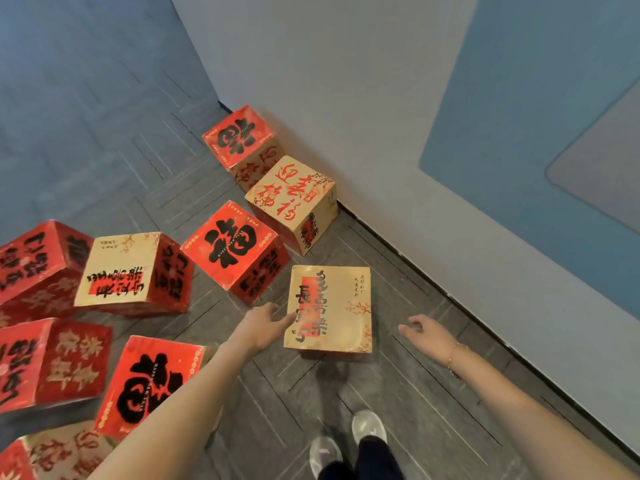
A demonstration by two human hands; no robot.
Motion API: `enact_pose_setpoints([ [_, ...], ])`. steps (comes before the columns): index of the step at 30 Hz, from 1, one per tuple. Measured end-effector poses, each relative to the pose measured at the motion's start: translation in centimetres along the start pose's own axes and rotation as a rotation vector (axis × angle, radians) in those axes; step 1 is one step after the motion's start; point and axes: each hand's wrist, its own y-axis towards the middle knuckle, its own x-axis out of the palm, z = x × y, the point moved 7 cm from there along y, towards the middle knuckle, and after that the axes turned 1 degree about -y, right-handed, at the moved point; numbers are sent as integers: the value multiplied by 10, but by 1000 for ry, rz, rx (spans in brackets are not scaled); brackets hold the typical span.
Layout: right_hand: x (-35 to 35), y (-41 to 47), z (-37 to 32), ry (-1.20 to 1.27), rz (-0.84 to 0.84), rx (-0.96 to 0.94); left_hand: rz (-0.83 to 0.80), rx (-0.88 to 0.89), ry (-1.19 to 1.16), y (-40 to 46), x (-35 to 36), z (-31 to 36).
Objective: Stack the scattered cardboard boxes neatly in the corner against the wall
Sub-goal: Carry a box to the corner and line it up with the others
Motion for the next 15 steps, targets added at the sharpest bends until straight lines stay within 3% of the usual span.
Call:
enact_pose_setpoints([
  [10, 86, 141, 23, 49, 8, 34, -38, -67, -135, 136, 66, -49],
  [15, 125, 206, 52, 42, 11, 88, -86, -117, -68, 191, 115, -93],
])
